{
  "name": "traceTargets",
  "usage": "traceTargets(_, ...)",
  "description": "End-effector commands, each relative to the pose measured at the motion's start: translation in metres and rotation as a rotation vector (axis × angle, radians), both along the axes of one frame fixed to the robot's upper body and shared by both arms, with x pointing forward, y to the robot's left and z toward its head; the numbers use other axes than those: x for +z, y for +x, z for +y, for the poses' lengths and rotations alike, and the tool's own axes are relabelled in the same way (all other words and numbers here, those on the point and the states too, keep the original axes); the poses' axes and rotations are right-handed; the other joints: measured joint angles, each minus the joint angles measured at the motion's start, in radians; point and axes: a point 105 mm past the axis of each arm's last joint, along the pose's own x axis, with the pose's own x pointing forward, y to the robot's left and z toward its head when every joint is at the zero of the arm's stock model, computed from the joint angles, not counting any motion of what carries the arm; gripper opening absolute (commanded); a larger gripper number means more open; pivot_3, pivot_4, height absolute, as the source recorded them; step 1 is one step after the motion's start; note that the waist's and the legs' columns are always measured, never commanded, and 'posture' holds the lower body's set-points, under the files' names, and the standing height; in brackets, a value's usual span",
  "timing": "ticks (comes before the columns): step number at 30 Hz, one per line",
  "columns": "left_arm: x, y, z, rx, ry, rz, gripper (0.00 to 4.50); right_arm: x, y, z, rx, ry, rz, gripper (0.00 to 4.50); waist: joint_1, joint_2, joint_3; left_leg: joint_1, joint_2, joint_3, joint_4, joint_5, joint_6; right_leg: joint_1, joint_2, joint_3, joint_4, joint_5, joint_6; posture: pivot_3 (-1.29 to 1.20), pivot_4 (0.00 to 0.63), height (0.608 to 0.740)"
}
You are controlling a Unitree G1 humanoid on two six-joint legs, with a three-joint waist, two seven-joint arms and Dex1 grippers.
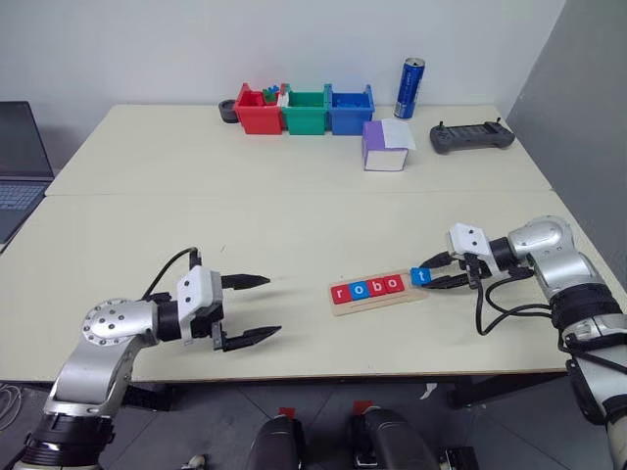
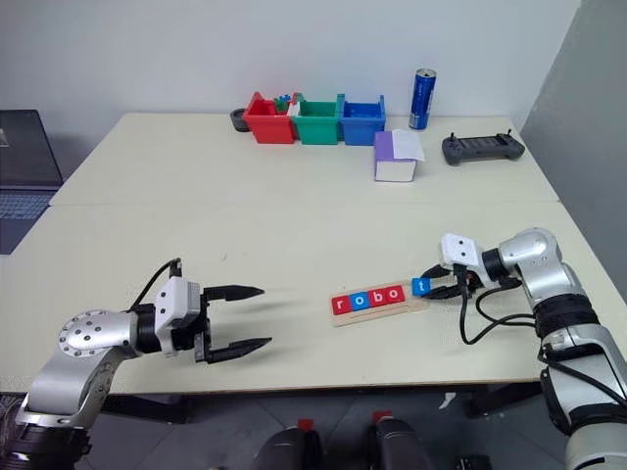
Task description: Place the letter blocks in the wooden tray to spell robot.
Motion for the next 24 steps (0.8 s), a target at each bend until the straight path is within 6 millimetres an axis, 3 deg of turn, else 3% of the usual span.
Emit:
traceTargets(1, 0.013, -0.004, -0.002, -0.005, -0.015, -0.055, 4.5, 0.009, 0.004, 0.002, 0.044, -0.018, -0.025, 1.46, 0.0, 0.0, 0.0, 0.0, 0.0, 0.0, 0.0, 0.0, 0.0, 0.0, 0.0, 0.0, 0.0, 0.0, 0.0, 0.0, 0.15, 0.74)
traceTargets(24, 0.01, -0.008, 0.005, 0.04, -0.021, -0.056, 4.5, 0.001, 0.007, 0.014, 0.116, -0.071, -0.004, 1.46, -0.001, 0.0, 0.0, 0.0, 0.0, 0.0, 0.0, 0.0, 0.0, 0.0, 0.0, 0.0, 0.0, 0.0, 0.0, 0.0, 0.15, 0.74)
